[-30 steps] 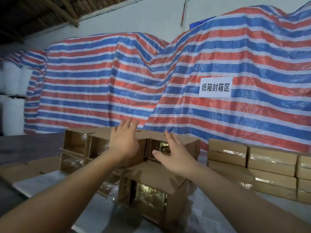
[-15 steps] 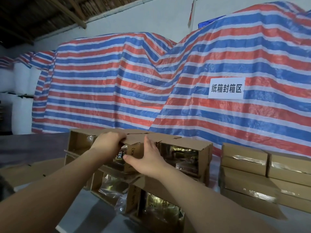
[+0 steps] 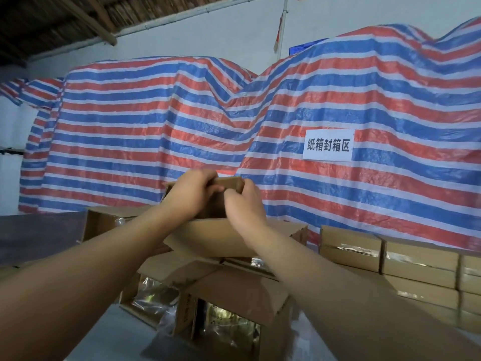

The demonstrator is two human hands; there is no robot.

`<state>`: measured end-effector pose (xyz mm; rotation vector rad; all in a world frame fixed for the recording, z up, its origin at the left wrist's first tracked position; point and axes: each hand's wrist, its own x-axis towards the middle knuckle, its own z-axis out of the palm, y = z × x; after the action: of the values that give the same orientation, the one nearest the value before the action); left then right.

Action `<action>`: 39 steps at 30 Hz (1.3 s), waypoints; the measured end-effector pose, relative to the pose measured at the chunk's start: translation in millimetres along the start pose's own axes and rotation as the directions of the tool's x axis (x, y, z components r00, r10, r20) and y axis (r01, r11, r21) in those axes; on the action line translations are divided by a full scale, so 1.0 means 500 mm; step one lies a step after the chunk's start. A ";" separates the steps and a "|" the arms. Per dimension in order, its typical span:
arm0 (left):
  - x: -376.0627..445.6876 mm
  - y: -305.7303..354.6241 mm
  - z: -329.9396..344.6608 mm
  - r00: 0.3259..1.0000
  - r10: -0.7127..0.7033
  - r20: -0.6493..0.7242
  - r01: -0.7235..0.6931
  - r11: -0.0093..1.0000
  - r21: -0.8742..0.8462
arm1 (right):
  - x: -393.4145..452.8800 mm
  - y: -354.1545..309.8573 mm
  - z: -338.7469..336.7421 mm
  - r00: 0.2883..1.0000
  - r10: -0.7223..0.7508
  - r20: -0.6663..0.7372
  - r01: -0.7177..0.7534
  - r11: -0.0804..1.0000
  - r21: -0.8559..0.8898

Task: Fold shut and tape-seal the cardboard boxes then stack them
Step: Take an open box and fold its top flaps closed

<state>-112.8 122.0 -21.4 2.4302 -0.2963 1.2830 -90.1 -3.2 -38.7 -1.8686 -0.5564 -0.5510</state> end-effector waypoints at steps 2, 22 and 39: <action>0.017 0.050 -0.003 1.000 0.005 0.004 -0.005 0.999 -0.031 | -0.007 -0.014 -0.061 1.000 0.025 0.008 -0.026 0.998 0.054; -0.068 0.550 0.221 0.826 0.179 0.535 -0.055 0.969 -0.241 | -0.284 0.106 -0.623 0.791 0.612 0.010 -0.612 0.791 0.020; -0.112 0.594 0.277 0.732 0.282 0.621 -0.093 0.943 -0.318 | -0.391 0.201 -0.671 0.696 0.715 0.065 -0.715 0.681 0.159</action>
<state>-145.4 -204.9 -71.2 2.5641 -0.8701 0.3376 -220.7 -374.0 -118.4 -1.7373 0.1642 0.0317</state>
